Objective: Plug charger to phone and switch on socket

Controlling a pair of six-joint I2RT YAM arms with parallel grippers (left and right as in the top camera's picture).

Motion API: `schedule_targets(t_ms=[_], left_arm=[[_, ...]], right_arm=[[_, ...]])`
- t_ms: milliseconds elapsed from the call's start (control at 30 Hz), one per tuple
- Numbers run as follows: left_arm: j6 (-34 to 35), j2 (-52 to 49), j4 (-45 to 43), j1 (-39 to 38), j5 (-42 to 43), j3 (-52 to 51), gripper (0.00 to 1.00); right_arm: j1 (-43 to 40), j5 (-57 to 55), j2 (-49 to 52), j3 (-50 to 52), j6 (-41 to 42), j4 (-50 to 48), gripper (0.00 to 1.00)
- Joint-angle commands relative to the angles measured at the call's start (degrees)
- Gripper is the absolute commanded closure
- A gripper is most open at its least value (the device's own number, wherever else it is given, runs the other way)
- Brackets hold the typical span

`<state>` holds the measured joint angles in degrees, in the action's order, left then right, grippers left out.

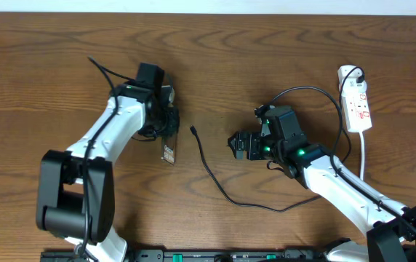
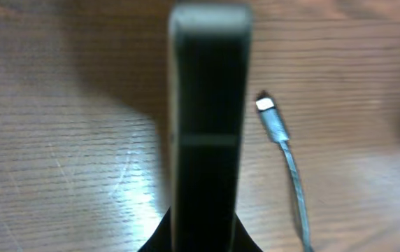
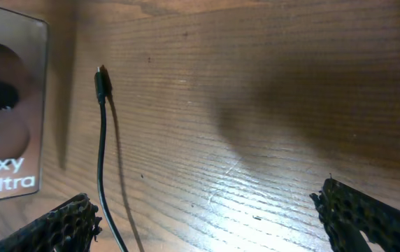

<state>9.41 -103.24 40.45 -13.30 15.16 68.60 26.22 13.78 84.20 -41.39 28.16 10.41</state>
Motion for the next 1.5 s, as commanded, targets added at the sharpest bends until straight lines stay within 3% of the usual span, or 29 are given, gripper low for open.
schedule_targets(t_ms=[0, 700, 800, 1000, 1133, 1433, 1467], left_arm=[[1.84, -0.50, -0.07, -1.20, -4.57, 0.35, 0.92], [4.48, -2.60, -0.48, -2.91, -7.50, -1.14, 0.91], [4.46, -3.43, -0.42, -2.91, -7.48, -1.18, 0.83], [4.48, -3.98, -0.02, -2.91, -7.48, -1.27, 0.83], [4.48, -3.98, 0.63, -2.91, -7.23, -1.27, 0.75], [5.49, -3.98, 2.19, -2.91, -7.10, -1.27, 0.75], [6.23, -3.98, 2.34, -2.91, -7.10, -1.27, 0.79]], right_arm=[[1.49, -1.42, -0.17, -0.20, -0.81, -0.09, 0.01], [7.32, -3.41, -0.17, -0.17, -1.25, 1.81, 0.01], [7.34, -3.39, -0.17, -0.17, -1.27, 2.01, 0.01], [7.32, -3.39, -0.17, -0.15, -1.27, 2.51, 0.01], [7.32, -3.41, -0.17, -0.15, -1.27, 2.43, 0.01], [7.32, -3.45, -0.17, -0.15, -1.27, 2.49, 0.01], [7.32, -3.45, -0.17, -0.15, -1.27, 2.49, 0.01]])
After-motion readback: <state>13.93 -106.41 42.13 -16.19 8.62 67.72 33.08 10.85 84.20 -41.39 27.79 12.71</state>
